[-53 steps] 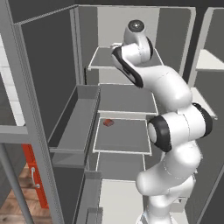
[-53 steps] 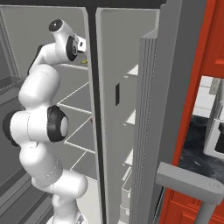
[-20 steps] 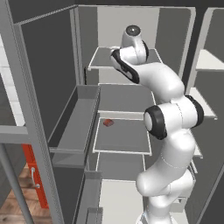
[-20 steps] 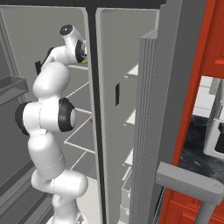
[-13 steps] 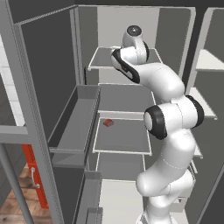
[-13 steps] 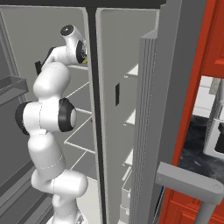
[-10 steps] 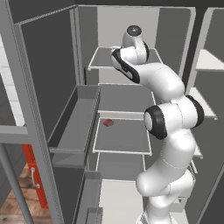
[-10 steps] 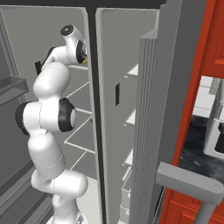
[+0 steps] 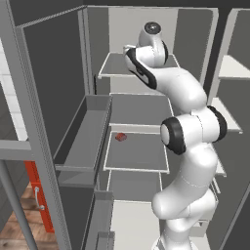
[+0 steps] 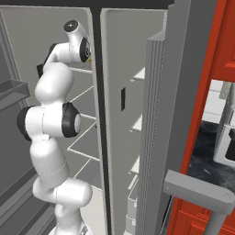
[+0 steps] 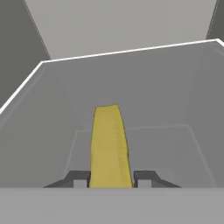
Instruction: Retrieve the butter from the fridge and place it on a plate on the dining table. Then retrieve the butter knife by the fridge and place it near the plate.
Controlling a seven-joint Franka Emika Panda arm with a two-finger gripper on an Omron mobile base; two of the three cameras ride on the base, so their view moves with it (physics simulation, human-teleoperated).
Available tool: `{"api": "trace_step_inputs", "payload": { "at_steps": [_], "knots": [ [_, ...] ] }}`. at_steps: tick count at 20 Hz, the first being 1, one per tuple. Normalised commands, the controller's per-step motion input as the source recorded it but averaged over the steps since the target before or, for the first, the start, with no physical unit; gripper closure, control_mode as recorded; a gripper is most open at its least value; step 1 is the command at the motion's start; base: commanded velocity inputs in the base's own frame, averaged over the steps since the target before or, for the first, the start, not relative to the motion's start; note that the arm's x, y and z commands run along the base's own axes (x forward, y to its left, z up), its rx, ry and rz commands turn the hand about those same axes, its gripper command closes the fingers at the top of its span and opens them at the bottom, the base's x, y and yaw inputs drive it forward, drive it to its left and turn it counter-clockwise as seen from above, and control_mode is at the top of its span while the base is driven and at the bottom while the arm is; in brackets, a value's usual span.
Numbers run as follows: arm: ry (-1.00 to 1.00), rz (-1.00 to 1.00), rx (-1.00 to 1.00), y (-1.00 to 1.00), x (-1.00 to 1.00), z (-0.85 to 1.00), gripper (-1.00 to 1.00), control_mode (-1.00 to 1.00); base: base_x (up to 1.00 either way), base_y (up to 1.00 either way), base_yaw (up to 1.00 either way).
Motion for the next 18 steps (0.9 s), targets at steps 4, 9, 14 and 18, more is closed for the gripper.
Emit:
{"api": "trace_step_inputs", "payload": {
  "at_steps": [4,9,14,18],
  "knots": [
    [-0.04,0.00,0.00,0.00,-0.20,0.00,1.00,-1.00,0.00,0.00,0.00],
    [-0.18,0.00,0.00,0.00,-0.57,0.00,1.00,-1.00,0.00,0.00,0.00],
    [-0.17,0.02,-0.02,0.00,-0.88,0.00,1.00,-1.00,0.00,0.00,0.00],
    [-0.06,0.04,0.00,0.02,-0.90,0.03,1.00,-1.00,0.00,0.00,0.00]
  ]
}}
